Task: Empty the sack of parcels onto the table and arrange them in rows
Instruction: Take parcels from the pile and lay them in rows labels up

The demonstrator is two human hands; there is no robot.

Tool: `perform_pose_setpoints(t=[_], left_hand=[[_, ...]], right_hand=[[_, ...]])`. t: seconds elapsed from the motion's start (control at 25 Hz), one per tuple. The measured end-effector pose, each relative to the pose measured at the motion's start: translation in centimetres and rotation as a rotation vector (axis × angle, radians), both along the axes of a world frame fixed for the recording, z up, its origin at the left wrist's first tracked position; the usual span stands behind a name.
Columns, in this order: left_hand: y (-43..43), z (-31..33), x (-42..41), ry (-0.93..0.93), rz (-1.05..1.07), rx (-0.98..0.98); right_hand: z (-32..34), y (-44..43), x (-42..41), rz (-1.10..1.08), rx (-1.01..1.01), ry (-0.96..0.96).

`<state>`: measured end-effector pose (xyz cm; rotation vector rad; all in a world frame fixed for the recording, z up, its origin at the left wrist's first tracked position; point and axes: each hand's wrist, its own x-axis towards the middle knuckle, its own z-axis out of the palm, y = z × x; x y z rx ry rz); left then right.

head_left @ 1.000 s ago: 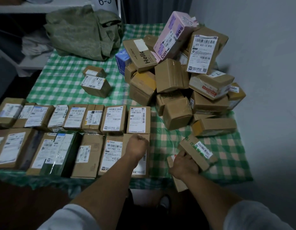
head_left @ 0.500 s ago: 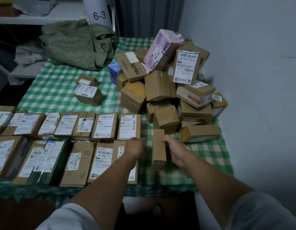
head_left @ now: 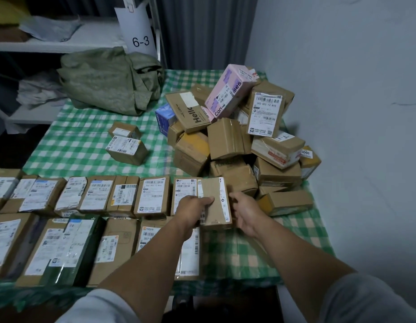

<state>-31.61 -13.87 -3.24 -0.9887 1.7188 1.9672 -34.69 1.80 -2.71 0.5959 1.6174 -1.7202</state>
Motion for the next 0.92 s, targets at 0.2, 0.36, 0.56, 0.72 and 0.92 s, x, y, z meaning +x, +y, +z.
perform_pose_setpoints(t=[0.2,0.36,0.56,0.72,0.92], left_hand=[[-3.7,-0.3,-1.9,0.011,0.091,-0.074],[-6.3,-1.6,-3.9,0.008,0.072,-0.159],[-8.1,-2.8,-5.2,-0.019,-0.018,-0.185],[-9.9,-2.7,-5.7,-0.044,0.058,-0.112],[-12.4,-2.2,-6.1,-0.029,0.153,-0.079]], right_hand=[[-1.0,-1.8,-0.9,0.1,0.18,-0.014],[-1.1,-5.2,-1.9,0.09,0.181,0.006],[-2.1,-8.5,-2.5,0.103,0.239,0.022],[-1.8,-10.3,-2.9,0.076,0.234,0.038],[-0.6,-13.4,-3.2,0.109,0.204,-0.001]])
